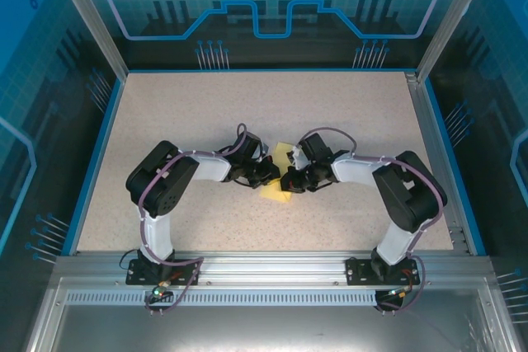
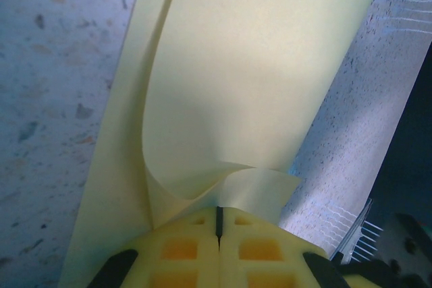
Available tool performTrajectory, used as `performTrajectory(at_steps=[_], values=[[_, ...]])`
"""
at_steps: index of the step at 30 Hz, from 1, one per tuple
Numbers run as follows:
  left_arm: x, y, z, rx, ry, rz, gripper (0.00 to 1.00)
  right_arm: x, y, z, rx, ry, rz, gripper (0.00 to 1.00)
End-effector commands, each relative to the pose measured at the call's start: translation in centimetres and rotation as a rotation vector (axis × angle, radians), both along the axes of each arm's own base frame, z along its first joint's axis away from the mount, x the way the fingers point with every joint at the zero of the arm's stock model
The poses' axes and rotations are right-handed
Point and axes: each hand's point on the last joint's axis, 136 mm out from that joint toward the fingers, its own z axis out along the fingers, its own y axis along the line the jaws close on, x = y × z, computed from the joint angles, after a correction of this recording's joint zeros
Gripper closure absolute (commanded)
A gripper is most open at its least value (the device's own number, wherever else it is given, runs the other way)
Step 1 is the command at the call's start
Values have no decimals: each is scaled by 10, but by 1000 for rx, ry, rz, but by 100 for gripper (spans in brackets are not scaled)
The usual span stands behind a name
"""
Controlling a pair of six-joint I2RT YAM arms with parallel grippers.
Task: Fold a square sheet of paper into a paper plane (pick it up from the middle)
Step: Fold the triangle a second time at the center of the table.
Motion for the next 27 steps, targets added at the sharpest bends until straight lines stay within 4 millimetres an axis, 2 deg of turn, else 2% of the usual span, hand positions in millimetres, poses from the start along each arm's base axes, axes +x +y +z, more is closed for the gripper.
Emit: performTrajectory(at_steps=[1, 6, 11, 15, 17, 23, 27], values=[[-12, 5, -19, 41, 55, -29, 100, -5, 6, 11, 42, 13, 37, 98], [-12, 4, -18, 40, 53, -32, 100, -11, -1, -12, -19, 54, 27, 98], [-13, 6, -19, 46, 55, -33, 100, -24, -15, -33, -79, 92, 30, 99], [-14, 5, -19, 46, 56, -35, 100, -31, -22, -44, -105, 112, 26, 99], [-14, 6, -20, 47, 56, -33, 100, -32, -23, -43, -99, 117, 23, 99], [-13, 6, -19, 49, 56, -32, 100, -29, -15, -21, -36, 69, 33, 98], [-14, 7, -20, 52, 58, -32, 100, -36, -20, -32, -48, 92, 28, 98]])
